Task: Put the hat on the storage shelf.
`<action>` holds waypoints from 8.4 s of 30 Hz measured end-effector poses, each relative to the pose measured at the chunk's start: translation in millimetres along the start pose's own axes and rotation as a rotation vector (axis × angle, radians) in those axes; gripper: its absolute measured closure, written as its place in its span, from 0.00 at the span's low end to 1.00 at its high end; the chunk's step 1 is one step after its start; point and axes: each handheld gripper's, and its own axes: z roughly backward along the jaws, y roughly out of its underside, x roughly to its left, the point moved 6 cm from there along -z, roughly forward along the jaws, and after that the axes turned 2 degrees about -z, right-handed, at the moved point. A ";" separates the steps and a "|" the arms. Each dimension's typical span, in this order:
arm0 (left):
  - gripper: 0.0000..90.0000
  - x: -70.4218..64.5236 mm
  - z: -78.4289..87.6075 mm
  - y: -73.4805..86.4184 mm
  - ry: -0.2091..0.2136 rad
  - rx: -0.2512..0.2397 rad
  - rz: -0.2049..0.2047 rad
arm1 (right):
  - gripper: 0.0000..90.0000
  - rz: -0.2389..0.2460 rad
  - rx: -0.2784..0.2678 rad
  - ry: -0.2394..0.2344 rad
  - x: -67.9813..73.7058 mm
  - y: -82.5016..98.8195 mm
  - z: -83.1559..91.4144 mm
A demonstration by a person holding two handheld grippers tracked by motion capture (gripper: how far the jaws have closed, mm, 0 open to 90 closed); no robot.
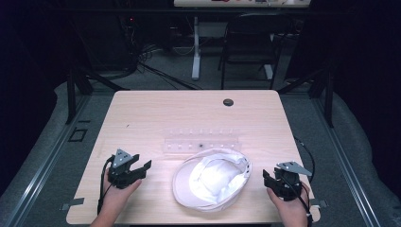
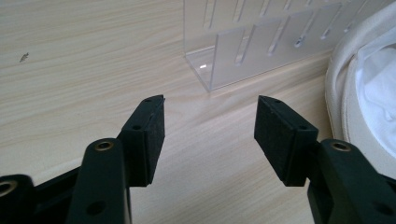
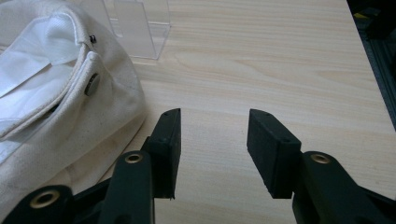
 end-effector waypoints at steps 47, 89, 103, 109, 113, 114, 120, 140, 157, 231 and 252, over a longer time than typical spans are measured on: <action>0.52 -4.9 -0.4 -1.9 -0.017 0.008 -0.012 | 0.58 -0.036 0.129 -0.079 6.5 -22.2 5.1; 0.52 -8.0 -2.9 0.0 -0.012 0.021 -0.029 | 0.57 0.086 0.318 -0.108 31.0 -94.0 20.0; 0.51 -7.6 -3.4 0.5 -0.012 0.025 -0.035 | 0.56 0.119 0.408 -0.103 43.5 -117.1 17.2; 0.52 -7.5 -3.6 0.5 -0.010 0.025 -0.038 | 0.56 0.133 0.450 -0.101 50.2 -119.7 13.6; 0.52 -7.5 -3.6 0.5 -0.011 0.025 -0.036 | 0.56 0.139 0.486 -0.109 56.2 -117.9 9.7; 0.52 -7.4 -3.7 0.6 -0.010 0.026 -0.037 | 0.56 0.139 0.493 -0.112 57.6 -117.3 8.6; 0.51 -7.8 -4.2 0.7 -0.010 0.026 -0.036 | 0.55 0.143 0.532 -0.116 62.3 -114.9 2.4; 0.52 -7.5 -5.2 1.1 -0.006 0.028 -0.033 | 0.54 0.136 0.597 -0.127 71.5 -111.0 -11.2; 0.52 -7.5 -5.9 1.3 -0.003 0.029 -0.026 | 0.53 0.128 0.628 -0.102 74.1 -97.4 -25.0; 0.52 -5.7 -6.4 2.8 0.007 0.033 -0.012 | 0.93 0.068 0.817 -0.061 63.0 -88.3 -20.6; 0.52 -6.0 -6.4 3.3 0.010 0.039 -0.012 | 0.93 -0.004 0.830 -0.119 59.7 -102.0 -6.1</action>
